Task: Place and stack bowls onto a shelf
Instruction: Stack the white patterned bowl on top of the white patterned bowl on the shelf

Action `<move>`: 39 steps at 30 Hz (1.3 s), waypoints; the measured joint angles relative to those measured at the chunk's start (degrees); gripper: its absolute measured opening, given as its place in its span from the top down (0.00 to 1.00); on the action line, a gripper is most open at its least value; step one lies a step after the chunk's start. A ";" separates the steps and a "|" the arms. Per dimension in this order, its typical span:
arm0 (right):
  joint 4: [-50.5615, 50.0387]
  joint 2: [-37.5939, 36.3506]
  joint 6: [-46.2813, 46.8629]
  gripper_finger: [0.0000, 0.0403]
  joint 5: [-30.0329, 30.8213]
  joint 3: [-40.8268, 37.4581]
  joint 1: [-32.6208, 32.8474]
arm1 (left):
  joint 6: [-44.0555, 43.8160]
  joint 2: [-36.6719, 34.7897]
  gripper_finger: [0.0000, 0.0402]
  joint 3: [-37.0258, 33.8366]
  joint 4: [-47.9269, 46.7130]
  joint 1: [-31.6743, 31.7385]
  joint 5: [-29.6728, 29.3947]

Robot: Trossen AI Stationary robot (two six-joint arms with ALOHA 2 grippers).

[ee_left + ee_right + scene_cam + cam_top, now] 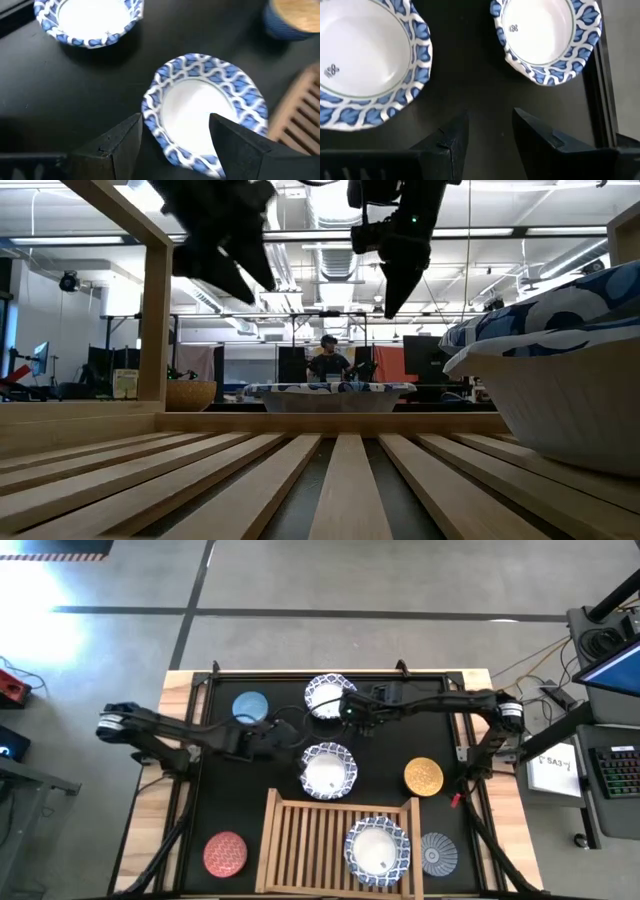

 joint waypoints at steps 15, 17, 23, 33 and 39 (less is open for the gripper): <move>-0.18 -4.52 -1.59 0.64 -1.51 -0.03 -0.11 | 0.23 14.61 0.47 5.48 -7.13 3.22 3.92; -0.17 -5.00 -1.65 0.64 -1.51 -0.04 -0.11 | 0.25 16.02 0.47 5.48 -7.00 3.50 4.73; -0.22 -7.09 -1.25 0.66 -1.56 -0.04 -0.11 | 0.23 18.92 0.47 5.34 -7.44 4.36 5.80; -0.73 -11.43 -0.68 0.65 -1.53 -0.04 -0.11 | -0.03 21.06 0.52 5.32 -5.64 4.60 8.64; -0.76 -12.90 -0.57 0.67 -1.53 -0.04 -0.09 | 0.45 21.17 0.65 5.28 -2.84 4.63 11.65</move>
